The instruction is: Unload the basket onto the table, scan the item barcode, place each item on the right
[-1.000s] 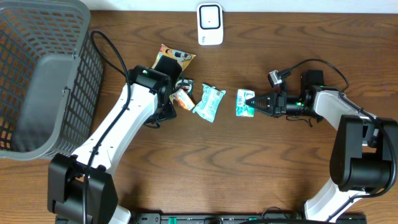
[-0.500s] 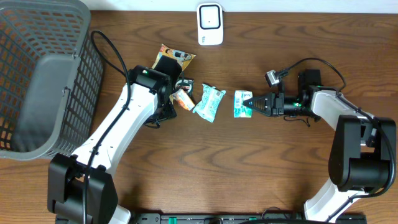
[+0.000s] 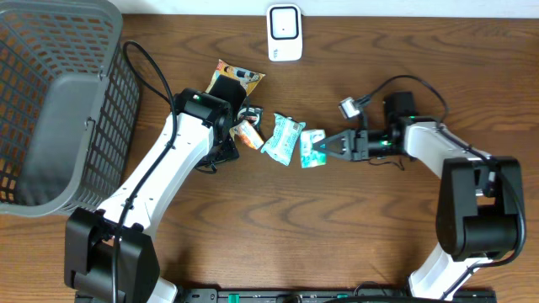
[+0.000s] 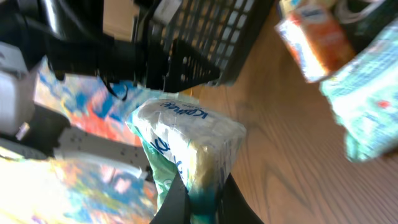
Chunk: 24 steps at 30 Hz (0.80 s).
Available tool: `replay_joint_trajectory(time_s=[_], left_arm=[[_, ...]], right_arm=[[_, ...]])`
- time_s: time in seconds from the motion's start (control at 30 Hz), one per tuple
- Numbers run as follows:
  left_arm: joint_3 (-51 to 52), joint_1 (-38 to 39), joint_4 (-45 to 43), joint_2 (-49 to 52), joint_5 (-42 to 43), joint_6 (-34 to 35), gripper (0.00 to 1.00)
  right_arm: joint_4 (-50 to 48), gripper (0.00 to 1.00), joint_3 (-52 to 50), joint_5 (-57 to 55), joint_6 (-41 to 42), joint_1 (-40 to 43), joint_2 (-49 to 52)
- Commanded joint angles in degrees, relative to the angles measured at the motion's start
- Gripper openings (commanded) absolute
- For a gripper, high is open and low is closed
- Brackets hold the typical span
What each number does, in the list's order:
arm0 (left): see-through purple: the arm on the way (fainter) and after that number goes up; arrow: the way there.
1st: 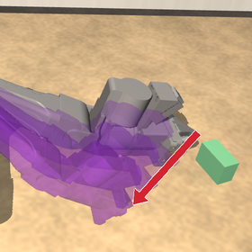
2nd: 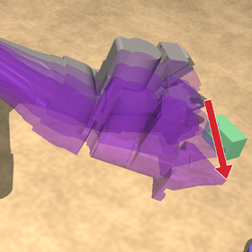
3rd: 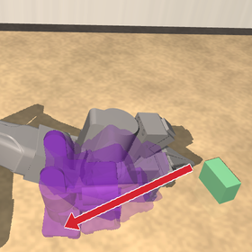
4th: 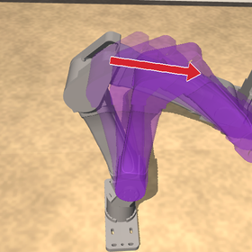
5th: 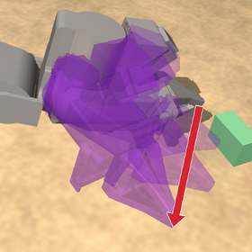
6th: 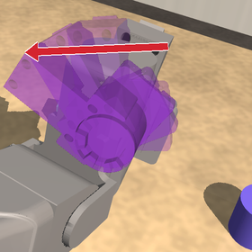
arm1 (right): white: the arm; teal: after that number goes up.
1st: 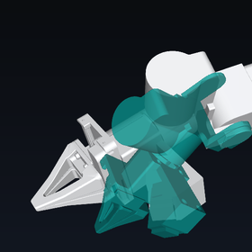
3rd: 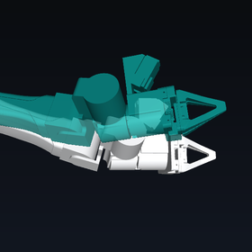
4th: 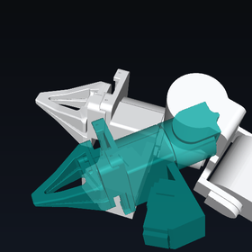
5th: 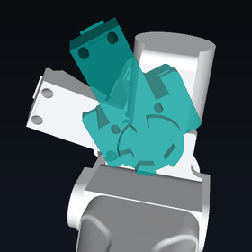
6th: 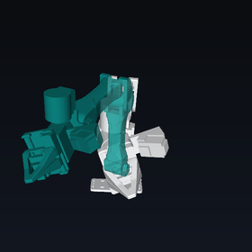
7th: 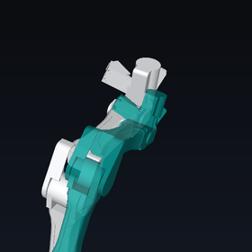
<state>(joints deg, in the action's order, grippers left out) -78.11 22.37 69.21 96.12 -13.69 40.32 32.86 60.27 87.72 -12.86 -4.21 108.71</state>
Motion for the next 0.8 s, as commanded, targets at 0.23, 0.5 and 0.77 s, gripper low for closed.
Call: replay_joint_trajectory(time_s=[0.23,0.5,0.77], left_arm=[[0.3,-0.2,0.4,-0.3,-0.9,0.5,0.98],[0.3,-0.2,0.4,-0.3,-0.9,0.5,0.98],[0.3,-0.2,0.4,-0.3,-0.9,0.5,0.98]], right_arm=[[-1.8,0.01,0.9,1.7,-1.7,-4.4,0.3],[-1.8,0.01,0.9,1.7,-1.8,-4.6,0.3],[-1.8,0.01,0.9,1.1,-1.8,-5.3,0.3]])
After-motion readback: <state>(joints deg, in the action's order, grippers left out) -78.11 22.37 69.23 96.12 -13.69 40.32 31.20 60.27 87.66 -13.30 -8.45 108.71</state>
